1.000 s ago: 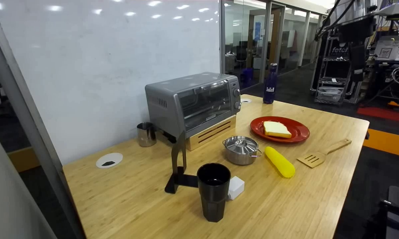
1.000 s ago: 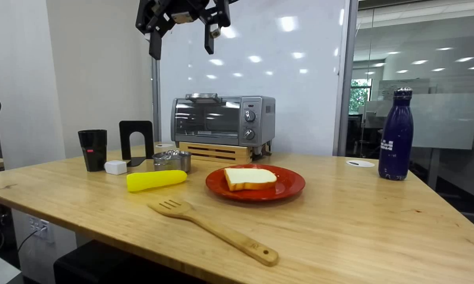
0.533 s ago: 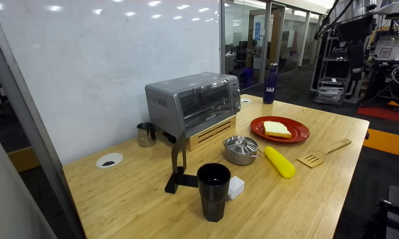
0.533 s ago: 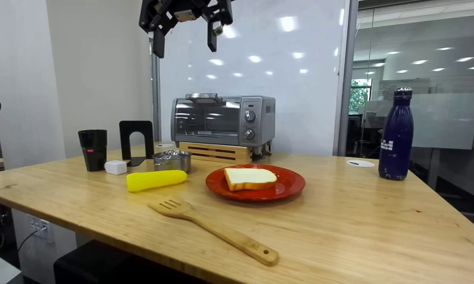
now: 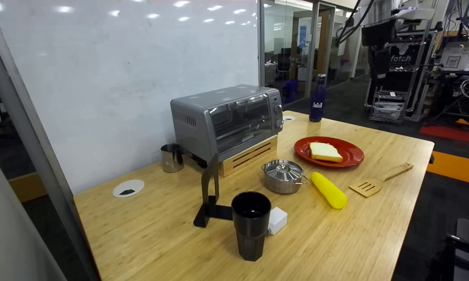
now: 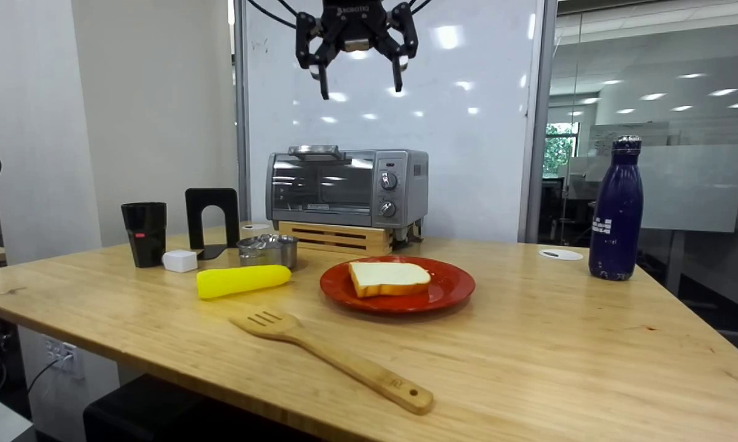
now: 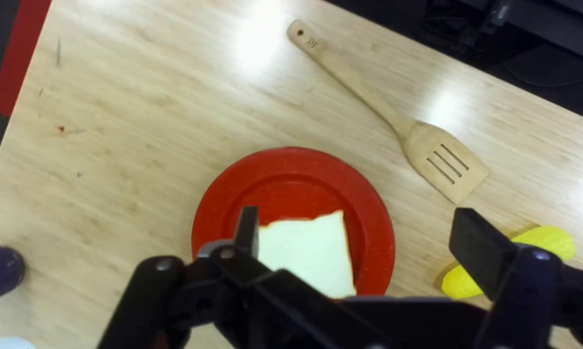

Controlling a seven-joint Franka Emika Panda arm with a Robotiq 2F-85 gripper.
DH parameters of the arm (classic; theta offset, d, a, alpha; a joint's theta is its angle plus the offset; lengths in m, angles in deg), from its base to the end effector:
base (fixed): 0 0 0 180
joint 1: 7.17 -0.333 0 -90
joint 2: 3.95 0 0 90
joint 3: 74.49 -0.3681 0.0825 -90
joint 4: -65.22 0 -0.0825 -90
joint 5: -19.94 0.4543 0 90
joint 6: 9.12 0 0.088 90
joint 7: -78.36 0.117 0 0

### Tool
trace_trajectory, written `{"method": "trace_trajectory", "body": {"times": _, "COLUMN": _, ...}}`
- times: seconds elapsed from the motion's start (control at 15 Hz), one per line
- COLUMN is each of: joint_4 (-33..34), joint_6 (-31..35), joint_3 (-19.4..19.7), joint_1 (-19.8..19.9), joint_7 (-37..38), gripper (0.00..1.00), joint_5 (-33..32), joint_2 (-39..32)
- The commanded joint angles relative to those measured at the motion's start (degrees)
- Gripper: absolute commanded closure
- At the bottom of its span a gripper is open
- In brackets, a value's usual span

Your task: Open the oven, use the spatula to put the slice of bread in the oven, the close the oven

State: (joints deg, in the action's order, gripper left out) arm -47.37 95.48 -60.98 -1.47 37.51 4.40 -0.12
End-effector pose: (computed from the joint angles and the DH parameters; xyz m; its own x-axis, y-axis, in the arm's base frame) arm 0.5531 -0.2213 0.5164 0.8818 0.4182 -0.2180 0.4505 -0.8837 0.1267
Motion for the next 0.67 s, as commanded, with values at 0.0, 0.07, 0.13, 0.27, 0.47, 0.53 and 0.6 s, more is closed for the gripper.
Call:
{"method": "trace_trajectory", "body": {"times": 0.0, "joint_4": 10.1, "joint_6": 3.0, "joint_3": -2.4, "joint_1": 0.4, "joint_7": -8.5, "gripper": 0.0, "joint_5": -0.7, "joint_2": -9.8}}
{"method": "trace_trajectory", "body": {"times": 0.07, "joint_4": 12.3, "joint_6": 3.9, "joint_3": -3.3, "joint_1": 0.4, "joint_7": -10.3, "gripper": 0.0, "joint_5": -1.0, "joint_2": -11.7}}
{"method": "trace_trajectory", "body": {"times": 0.13, "joint_4": 14.1, "joint_6": 5.1, "joint_3": -4.2, "joint_1": 0.3, "joint_7": -12.1, "gripper": 0.0, "joint_5": -1.1, "joint_2": -13.5}}
{"method": "trace_trajectory", "body": {"times": 0.27, "joint_4": 17.3, "joint_6": 8.0, "joint_3": -6.2, "joint_1": 0.0, "joint_7": -14.9, "gripper": 0.0, "joint_5": -1.6, "joint_2": -17.0}}
{"method": "trace_trajectory", "body": {"times": 0.47, "joint_4": 21.3, "joint_6": 11.1, "joint_3": -8.9, "joint_1": -0.6, "joint_7": -19.3, "gripper": 0.0, "joint_5": -3.3, "joint_2": -21.1}}
{"method": "trace_trajectory", "body": {"times": 0.53, "joint_4": 22.1, "joint_6": 12.0, "joint_3": -9.8, "joint_1": -1.0, "joint_7": -20.8, "gripper": 0.0, "joint_5": -3.9, "joint_2": -21.9}}
{"method": "trace_trajectory", "body": {"times": 0.6, "joint_4": 22.1, "joint_6": 11.8, "joint_3": -10.6, "joint_1": -1.4, "joint_7": -22.6, "gripper": 0.0, "joint_5": -4.5, "joint_2": -22.0}}
